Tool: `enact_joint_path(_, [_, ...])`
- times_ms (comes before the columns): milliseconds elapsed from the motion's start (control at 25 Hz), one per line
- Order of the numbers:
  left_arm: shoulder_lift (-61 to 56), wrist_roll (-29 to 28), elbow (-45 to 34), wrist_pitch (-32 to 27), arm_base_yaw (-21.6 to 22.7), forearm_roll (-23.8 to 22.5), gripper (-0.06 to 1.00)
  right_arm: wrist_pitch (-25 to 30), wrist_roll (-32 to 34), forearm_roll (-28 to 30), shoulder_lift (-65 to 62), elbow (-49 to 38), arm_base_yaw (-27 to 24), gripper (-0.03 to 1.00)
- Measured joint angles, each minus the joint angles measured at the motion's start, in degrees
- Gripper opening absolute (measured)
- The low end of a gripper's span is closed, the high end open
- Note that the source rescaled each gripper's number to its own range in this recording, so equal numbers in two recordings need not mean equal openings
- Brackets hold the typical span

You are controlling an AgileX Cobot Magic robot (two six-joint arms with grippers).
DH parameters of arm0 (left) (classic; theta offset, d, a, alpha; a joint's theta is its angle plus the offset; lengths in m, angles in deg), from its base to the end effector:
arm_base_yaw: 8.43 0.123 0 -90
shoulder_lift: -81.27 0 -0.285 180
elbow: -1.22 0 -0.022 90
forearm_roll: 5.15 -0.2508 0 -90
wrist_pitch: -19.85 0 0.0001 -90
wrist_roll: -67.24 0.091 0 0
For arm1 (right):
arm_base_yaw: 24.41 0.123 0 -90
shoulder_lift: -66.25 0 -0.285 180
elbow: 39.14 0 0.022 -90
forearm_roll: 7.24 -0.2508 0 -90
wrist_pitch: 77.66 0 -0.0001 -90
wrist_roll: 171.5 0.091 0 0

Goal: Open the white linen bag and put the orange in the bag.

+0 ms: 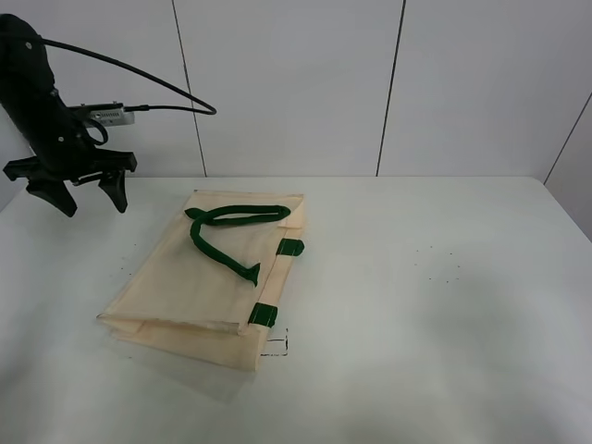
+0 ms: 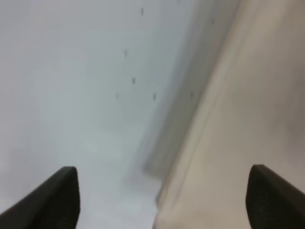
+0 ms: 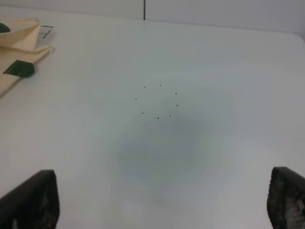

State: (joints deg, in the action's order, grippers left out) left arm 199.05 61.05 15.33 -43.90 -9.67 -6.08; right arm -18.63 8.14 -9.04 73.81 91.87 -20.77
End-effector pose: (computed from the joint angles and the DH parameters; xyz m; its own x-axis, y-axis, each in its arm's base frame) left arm 0.4014 -0.0074 0.2484 -0.9727 -0.0796 -0.2182 -0.0799 0.9968 -0.0078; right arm -0.0035 0.0022 0.2777 -0.4315 -0.0176 -0.9019 -0.0834 0.9963 0.0205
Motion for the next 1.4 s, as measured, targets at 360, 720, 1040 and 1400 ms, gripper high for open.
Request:
enact_joint_path(360, [-19.5, 0.2, -17.4, -3.7, 0.0, 0.0, 0.87, 0.0, 0.0, 0.0, 0.0, 0.0, 0.0, 1.00])
enact_joint_path(720, [-46.0, 2.4, -42.8, -3.6, 0.0, 0.0, 0.87, 0.0, 0.0, 0.0, 0.0, 0.0, 0.0, 1.00])
enact_joint_path(1040, [-73.5, 6.7, -60.0, 3.8, 0.0, 0.2, 0.87, 0.0, 0.0, 0.0, 0.0, 0.0, 0.0, 1.00])
enact_joint_path(1400, [-96.2, 7.2, -62.8, 3.4, 0.0, 0.9, 0.87, 0.0, 0.0, 0.0, 0.0, 0.0, 0.0, 1.00])
